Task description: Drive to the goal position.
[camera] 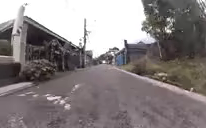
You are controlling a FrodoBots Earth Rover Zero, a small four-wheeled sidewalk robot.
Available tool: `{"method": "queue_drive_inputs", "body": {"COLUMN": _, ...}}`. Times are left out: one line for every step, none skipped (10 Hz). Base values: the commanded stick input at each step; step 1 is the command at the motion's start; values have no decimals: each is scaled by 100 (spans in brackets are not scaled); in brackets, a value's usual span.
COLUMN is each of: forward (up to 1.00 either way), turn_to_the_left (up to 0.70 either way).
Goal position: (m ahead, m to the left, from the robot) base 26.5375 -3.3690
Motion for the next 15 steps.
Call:
{"method": "queue_drive_inputs", "body": {"forward": 100, "turn_to_the_left": 0}}
{"method": "queue_drive_inputs", "body": {"forward": 100, "turn_to_the_left": 0}}
{"method": "queue_drive_inputs", "body": {"forward": 100, "turn_to_the_left": 0}}
{"method": "queue_drive_inputs", "body": {"forward": 100, "turn_to_the_left": 0}}
{"method": "queue_drive_inputs", "body": {"forward": 100, "turn_to_the_left": 0}}
{"method": "queue_drive_inputs", "body": {"forward": 100, "turn_to_the_left": 0}}
{"method": "queue_drive_inputs", "body": {"forward": 100, "turn_to_the_left": 0}}
{"method": "queue_drive_inputs", "body": {"forward": 100, "turn_to_the_left": 0}}
{"method": "queue_drive_inputs", "body": {"forward": 100, "turn_to_the_left": 0}}
{"method": "queue_drive_inputs", "body": {"forward": 100, "turn_to_the_left": 0}}
{"method": "queue_drive_inputs", "body": {"forward": 100, "turn_to_the_left": 0}}
{"method": "queue_drive_inputs", "body": {"forward": 100, "turn_to_the_left": 0}}
{"method": "queue_drive_inputs", "body": {"forward": 100, "turn_to_the_left": 0}}
{"method": "queue_drive_inputs", "body": {"forward": 100, "turn_to_the_left": 0}}
{"method": "queue_drive_inputs", "body": {"forward": 100, "turn_to_the_left": 0}}
